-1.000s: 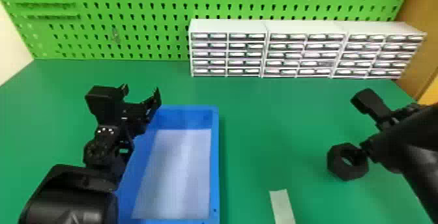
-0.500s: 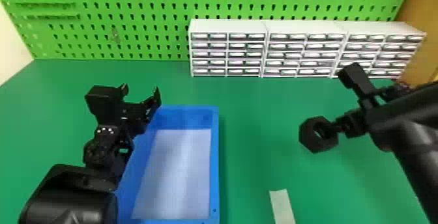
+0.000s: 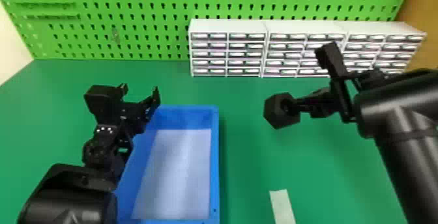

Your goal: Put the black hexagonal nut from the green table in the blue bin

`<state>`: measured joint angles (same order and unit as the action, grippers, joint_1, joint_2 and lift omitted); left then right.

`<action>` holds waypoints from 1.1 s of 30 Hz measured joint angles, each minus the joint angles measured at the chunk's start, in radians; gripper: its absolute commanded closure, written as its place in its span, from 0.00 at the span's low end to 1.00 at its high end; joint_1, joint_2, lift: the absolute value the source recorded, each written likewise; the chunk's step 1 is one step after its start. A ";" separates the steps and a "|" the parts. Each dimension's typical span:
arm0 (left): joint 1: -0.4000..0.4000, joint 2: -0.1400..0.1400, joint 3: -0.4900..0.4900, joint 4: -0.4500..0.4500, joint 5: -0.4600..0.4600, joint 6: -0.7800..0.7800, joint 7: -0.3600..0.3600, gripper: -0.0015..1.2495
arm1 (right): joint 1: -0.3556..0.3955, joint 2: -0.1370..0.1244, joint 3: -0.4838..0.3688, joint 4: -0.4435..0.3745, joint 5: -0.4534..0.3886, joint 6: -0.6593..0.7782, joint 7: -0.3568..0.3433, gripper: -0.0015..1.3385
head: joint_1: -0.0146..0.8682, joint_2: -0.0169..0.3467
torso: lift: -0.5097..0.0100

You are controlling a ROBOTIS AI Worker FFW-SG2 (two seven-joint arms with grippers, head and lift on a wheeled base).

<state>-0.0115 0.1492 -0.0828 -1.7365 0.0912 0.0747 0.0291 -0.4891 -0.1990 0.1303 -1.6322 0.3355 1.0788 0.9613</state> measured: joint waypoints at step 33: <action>0.034 0.007 0.100 -0.105 -0.026 0.027 0.000 0.36 | 0.011 0.156 0.114 -0.056 -0.230 -0.217 -0.371 0.82 | 0.79 0.19 | 0.79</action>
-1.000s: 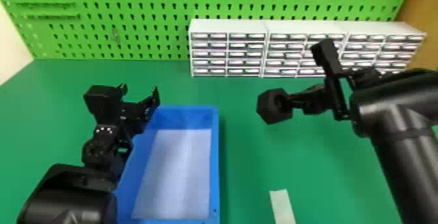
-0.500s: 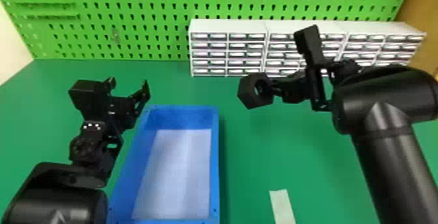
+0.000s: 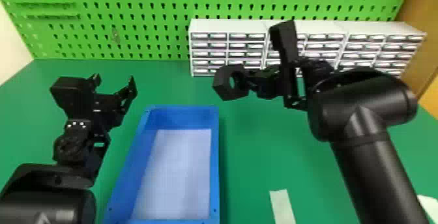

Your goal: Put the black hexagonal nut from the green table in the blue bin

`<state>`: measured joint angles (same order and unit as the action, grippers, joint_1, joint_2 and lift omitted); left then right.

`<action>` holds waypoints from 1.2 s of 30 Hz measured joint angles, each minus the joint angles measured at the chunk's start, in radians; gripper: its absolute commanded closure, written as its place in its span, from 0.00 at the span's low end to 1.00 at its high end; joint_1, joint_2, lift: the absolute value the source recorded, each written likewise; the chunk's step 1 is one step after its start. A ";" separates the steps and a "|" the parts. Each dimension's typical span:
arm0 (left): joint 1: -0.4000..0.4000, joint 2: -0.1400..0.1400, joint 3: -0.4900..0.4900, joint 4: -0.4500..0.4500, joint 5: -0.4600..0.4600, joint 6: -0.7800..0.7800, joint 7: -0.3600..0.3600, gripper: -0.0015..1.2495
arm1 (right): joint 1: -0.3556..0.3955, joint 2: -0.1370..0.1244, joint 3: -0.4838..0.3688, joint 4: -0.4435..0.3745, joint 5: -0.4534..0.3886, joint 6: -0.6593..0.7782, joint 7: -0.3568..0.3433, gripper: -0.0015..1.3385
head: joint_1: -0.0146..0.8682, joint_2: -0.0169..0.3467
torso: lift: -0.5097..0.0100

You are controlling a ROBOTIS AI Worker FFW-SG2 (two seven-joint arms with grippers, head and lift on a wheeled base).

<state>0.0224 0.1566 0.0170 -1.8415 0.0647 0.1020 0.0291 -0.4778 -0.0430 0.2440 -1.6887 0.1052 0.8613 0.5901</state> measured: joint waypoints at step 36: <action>-0.006 0.000 0.014 -0.028 -0.003 0.011 0.000 0.36 | -0.103 -0.072 0.470 0.125 -0.262 -0.100 -0.154 0.81 | 0.79 0.19 | 0.79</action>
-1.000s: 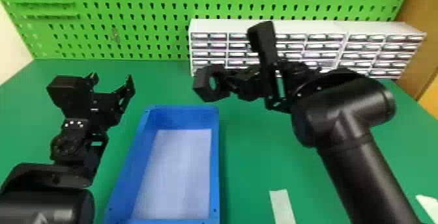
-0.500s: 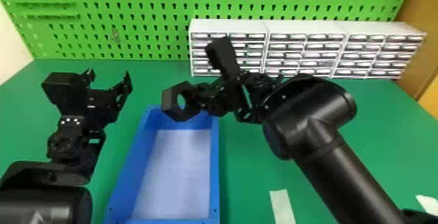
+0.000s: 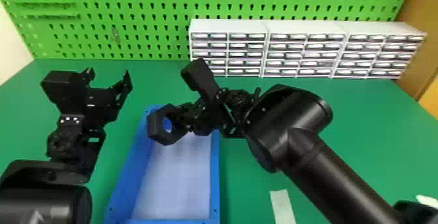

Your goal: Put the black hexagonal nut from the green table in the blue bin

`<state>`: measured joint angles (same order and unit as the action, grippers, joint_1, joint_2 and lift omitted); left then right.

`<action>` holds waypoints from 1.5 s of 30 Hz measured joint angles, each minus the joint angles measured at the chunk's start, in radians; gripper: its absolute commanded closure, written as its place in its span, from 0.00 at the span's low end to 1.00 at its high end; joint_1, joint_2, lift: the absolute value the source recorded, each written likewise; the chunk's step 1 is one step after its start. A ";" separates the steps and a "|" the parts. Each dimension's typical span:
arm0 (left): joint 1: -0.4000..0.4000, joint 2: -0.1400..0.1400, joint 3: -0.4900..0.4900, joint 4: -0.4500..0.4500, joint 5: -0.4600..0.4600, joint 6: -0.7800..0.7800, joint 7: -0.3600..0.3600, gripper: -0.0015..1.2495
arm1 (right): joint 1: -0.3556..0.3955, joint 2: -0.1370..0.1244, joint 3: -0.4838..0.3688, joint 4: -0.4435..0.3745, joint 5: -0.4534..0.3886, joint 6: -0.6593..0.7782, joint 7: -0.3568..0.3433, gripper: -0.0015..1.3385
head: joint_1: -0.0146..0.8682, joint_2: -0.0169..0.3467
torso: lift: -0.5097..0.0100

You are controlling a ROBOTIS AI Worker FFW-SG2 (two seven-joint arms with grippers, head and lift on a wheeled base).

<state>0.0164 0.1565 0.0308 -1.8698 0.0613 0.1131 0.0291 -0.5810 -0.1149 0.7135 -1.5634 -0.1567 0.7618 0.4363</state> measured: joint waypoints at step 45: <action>0.000 0.001 -0.006 -0.001 -0.002 0.005 0.000 0.35 | -0.082 -0.054 0.197 0.123 -0.060 -0.057 -0.050 0.38 | 0.79 0.19 | 0.79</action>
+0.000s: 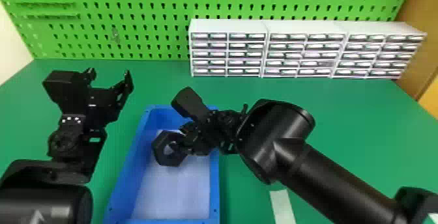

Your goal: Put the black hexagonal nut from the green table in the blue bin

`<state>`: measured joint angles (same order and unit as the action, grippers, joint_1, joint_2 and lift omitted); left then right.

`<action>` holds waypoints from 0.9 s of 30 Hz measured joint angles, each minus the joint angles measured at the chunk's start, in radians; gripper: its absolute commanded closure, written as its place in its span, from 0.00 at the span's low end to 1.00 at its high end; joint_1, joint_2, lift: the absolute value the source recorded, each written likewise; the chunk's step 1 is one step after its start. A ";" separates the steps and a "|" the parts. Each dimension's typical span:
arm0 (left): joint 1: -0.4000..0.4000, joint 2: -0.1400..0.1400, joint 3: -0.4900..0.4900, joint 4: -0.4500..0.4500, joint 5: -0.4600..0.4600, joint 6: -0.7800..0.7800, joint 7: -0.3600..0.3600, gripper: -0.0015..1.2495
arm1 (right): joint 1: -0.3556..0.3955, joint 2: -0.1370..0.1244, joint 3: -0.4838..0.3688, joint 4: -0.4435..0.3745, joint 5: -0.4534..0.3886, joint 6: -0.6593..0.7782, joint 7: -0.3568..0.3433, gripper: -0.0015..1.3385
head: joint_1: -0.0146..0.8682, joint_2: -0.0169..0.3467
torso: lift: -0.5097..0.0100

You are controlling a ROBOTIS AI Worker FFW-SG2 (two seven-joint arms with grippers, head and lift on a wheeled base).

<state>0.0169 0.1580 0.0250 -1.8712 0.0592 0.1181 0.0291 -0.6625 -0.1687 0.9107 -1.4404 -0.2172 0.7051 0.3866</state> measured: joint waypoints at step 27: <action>0.000 0.000 -0.003 0.000 0.000 0.001 0.000 0.35 | 0.007 0.000 -0.040 0.000 0.017 0.005 0.001 0.34 | 0.79 0.19 | 0.79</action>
<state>0.0171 0.1580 0.0225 -1.8715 0.0589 0.1195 0.0291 -0.6559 -0.1685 0.8708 -1.4404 -0.2001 0.7101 0.3881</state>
